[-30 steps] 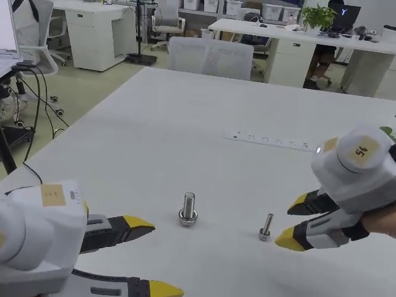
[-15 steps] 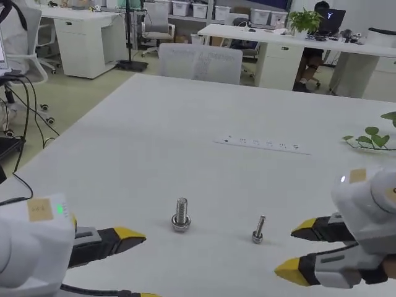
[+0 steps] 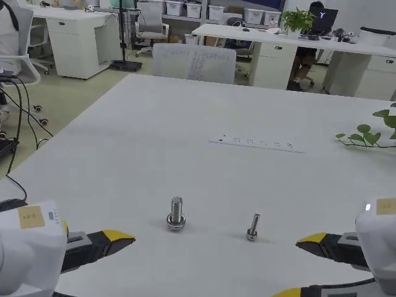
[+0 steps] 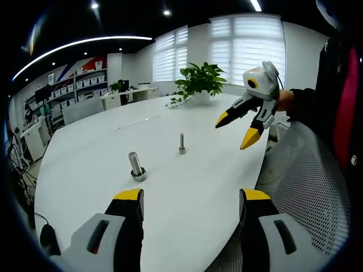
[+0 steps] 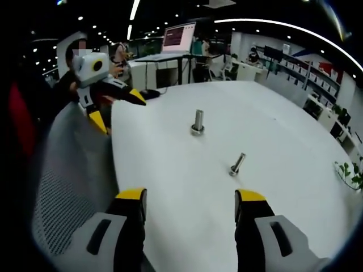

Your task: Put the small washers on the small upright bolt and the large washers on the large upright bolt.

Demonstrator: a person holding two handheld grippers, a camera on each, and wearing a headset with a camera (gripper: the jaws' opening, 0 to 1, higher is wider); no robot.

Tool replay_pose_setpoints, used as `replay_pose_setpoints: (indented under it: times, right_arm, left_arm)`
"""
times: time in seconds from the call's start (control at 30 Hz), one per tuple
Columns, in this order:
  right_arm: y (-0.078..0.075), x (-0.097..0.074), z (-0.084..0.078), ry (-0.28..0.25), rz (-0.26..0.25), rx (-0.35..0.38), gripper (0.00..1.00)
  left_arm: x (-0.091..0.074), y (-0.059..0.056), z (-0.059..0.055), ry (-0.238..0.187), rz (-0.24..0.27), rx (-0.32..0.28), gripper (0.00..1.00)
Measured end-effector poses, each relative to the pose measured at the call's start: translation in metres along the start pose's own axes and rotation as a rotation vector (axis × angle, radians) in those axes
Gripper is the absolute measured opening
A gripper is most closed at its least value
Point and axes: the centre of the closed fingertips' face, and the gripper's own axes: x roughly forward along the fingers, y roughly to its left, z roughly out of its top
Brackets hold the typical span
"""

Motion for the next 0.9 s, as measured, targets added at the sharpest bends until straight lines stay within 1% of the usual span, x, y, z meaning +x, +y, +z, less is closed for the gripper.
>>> replay_pose_setpoints:
  times: [0.1, 0.13, 0.23, 0.3, 0.33, 0.4, 0.5, 0.57, 0.63, 0.67, 0.7, 0.8, 0.9]
  right_arm:
    - [0.004, -0.001, -0.001, -0.013, -0.014, 0.011, 0.65]
    - [0.005, -0.002, -0.002, -0.015, -0.018, 0.016, 0.66]
    - [0.008, -0.004, -0.004, -0.025, -0.036, 0.035, 0.72]
    - [0.007, -0.007, -0.002, -0.053, -0.065, 0.052, 0.74]
    - [0.006, -0.009, 0.002, -0.078, -0.079, 0.068, 0.75]
    - [0.004, -0.010, 0.004, -0.109, -0.098, 0.106, 0.78]
    - [0.005, -0.010, 0.003, -0.109, -0.110, 0.117, 0.85]
    - [0.005, -0.010, 0.004, -0.116, -0.120, 0.114, 0.86]
    - [0.007, -0.010, 0.006, -0.121, -0.124, 0.120, 0.85]
    - [0.007, -0.011, 0.009, -0.134, -0.142, 0.110, 0.85]
    - [0.008, -0.011, 0.010, -0.141, -0.144, 0.110, 0.85]
    - [0.013, -0.008, 0.010, -0.140, -0.135, 0.125, 0.86]
    - [0.015, -0.008, 0.009, -0.136, -0.145, 0.124, 0.86]
  left_arm:
    - [0.000, 0.000, -0.002, 0.006, 0.004, -0.006, 0.71]
    - [0.000, -0.001, -0.002, 0.007, 0.009, -0.010, 0.73]
    - [-0.001, -0.004, 0.001, 0.003, 0.013, -0.007, 0.78]
    - [0.000, -0.005, 0.001, 0.004, 0.009, -0.008, 0.79]
    - [0.000, -0.004, 0.001, 0.005, 0.014, -0.010, 0.81]
    - [0.001, -0.003, 0.001, 0.004, 0.018, -0.023, 0.84]
    - [0.001, -0.003, 0.003, -0.001, 0.013, -0.022, 0.86]
    - [0.002, -0.003, 0.002, 0.003, 0.014, -0.026, 0.89]
    - [0.002, -0.004, 0.001, 0.009, 0.010, -0.029, 0.89]
    - [0.002, -0.004, 0.002, 0.007, 0.010, -0.027, 0.90]
    - [0.002, -0.004, 0.002, 0.006, 0.008, -0.026, 0.90]
    - [0.002, -0.005, 0.002, 0.010, 0.004, -0.023, 0.92]
    - [0.003, -0.006, 0.001, 0.018, -0.008, -0.020, 0.92]
